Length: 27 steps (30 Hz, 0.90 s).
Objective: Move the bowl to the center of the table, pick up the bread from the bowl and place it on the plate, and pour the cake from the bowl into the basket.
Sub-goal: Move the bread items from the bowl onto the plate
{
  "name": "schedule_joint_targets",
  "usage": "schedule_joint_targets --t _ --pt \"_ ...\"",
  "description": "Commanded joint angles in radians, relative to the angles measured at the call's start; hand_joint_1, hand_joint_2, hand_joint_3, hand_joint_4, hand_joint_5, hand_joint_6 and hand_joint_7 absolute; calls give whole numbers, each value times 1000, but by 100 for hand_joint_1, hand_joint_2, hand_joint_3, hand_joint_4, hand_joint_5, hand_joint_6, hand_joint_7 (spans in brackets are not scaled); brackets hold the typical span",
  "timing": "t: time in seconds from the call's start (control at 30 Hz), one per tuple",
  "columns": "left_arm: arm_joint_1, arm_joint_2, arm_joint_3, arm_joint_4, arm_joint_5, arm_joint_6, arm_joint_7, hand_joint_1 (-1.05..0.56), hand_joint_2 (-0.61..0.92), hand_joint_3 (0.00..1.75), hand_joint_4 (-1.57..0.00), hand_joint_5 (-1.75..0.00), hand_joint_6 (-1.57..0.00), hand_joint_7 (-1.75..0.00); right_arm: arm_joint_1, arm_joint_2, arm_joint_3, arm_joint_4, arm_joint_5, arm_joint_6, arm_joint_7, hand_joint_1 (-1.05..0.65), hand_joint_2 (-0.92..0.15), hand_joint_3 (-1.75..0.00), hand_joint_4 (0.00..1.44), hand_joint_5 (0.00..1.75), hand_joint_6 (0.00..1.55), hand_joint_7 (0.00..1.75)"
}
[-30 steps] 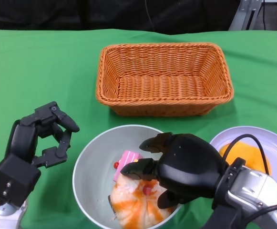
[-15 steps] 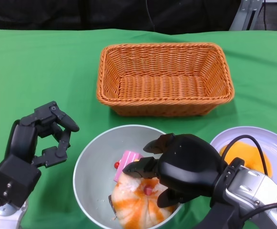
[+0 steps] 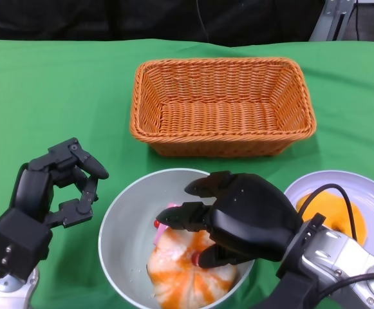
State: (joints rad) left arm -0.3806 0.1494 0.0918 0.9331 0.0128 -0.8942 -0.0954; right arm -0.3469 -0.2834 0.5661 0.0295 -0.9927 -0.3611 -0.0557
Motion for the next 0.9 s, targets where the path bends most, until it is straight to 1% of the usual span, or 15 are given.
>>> schedule_joint_targets --t 0.03,0.1,0.13,0.27,0.4,0.5,0.53,0.63,0.73,0.8,0.9 --pt "0 9 8 -17 -20 20 -14 -5 61 106 -82 -162 -72 -140 -35 -18 -4 41 20 -58 -48 -65 -92 -3 64 4 66 0" --pt "-1 12 6 -16 -18 12 -17 -7 64 101 -81 -164 -71 -144 -55 -23 -2 75 29 -98 -62 -66 -92 -5 61 2 64 0" --pt "-2 11 8 -15 -25 12 -27 -8 65 97 -78 -170 -70 -146 -66 -25 -1 92 35 -119 -66 -67 -92 -6 61 2 64 0" --pt "-5 4 12 -16 -48 22 -50 -9 64 93 -78 -174 -69 -147 -101 -29 3 152 34 -182 -102 -70 -91 -4 61 2 63 0" --pt "-4 1 13 -19 -43 28 -45 -4 62 98 -78 -175 -70 -148 -132 -31 13 213 17 -240 -157 -70 -91 -2 63 3 65 1" --pt "1 -6 16 -27 -49 42 -43 -4 59 102 -76 -175 -69 -147 -164 -44 32 257 -10 -283 -186 -70 -91 -1 63 3 65 1" --pt "3 -8 16 -31 -42 43 -32 -4 60 103 -75 -175 -70 -146 -176 -49 39 273 -15 -301 -190 -69 -89 -1 62 2 65 0" --pt "7 -6 13 -40 -9 42 5 -5 61 103 -74 -171 -71 -141 -201 -56 54 313 -27 -336 -226 -72 -85 0 64 3 67 1" --pt "8 -9 13 -44 -26 49 -13 -4 67 98 -76 -165 -72 -137 -233 -65 75 354 -52 -382 -258 -75 -83 0 63 2 68 1" --pt "7 -12 14 -46 -36 46 -22 -6 68 96 -76 -163 -72 -137 -256 -61 98 390 -77 -415 -310 -75 -82 0 64 2 68 1" --pt "7 -11 11 -47 -29 38 -17 -6 67 95 -77 -160 -73 -137 -280 -52 123 431 -106 -438 -372 -75 -81 0 64 3 68 1"
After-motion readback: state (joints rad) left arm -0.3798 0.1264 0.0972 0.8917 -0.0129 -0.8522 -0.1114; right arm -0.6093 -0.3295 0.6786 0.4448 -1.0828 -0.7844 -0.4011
